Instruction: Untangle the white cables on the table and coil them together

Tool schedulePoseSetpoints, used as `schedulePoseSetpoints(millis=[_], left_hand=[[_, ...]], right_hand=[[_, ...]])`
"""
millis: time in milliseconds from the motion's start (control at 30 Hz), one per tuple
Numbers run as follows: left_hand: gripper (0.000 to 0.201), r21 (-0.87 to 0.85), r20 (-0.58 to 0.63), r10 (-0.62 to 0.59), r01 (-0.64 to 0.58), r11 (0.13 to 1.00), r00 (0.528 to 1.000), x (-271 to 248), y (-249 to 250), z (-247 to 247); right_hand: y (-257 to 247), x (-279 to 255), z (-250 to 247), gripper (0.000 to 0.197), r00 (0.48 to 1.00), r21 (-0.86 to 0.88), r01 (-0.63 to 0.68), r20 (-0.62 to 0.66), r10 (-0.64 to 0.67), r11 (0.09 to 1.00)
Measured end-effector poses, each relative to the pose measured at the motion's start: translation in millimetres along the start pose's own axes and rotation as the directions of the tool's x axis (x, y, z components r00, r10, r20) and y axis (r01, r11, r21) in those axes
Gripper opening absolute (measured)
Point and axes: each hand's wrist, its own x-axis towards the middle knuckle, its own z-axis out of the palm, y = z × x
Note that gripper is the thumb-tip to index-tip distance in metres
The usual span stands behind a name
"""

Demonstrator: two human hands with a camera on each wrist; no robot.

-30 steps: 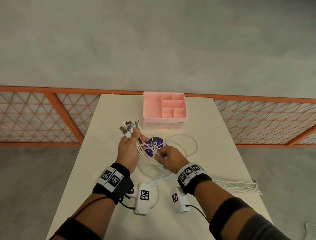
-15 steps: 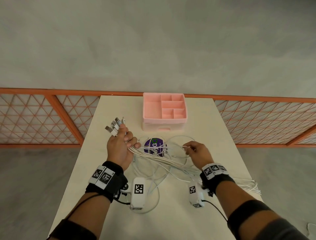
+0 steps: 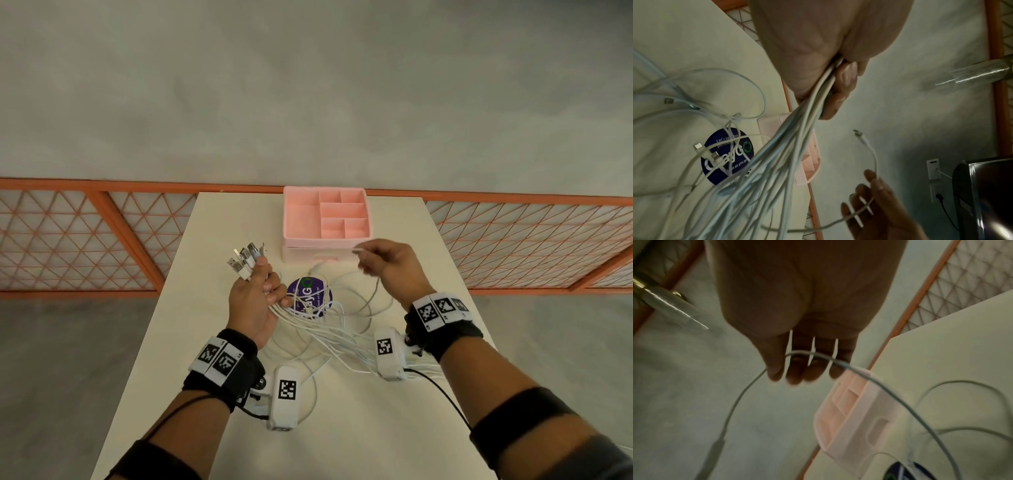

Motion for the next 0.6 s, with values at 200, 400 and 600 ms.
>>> schedulePoseSetpoints(millis=[200, 400, 600], left_hand=[[0.030, -0.026, 0.006, -0.004, 0.004, 1.000, 1.000, -4, 8, -7], [0.029, -0.044, 0.115, -0.009, 0.014, 0.999, 0.993, -10, 11, -1], [0.027, -0.041, 0.197, -0.038, 0.047, 0.998, 0.980, -10, 11, 11]], right_hand=[[10, 34, -35, 0.013, 0.867, -0.179, -0.117, -0.498, 0.013, 0.977], [59, 18, -30, 0.042, 0.908, -0.340, -0.403, -0.266, 0.324, 0.850], [54, -21, 40, 0.043, 0.854, -0.506, -0.062, 0.419, 0.309, 0.860]])
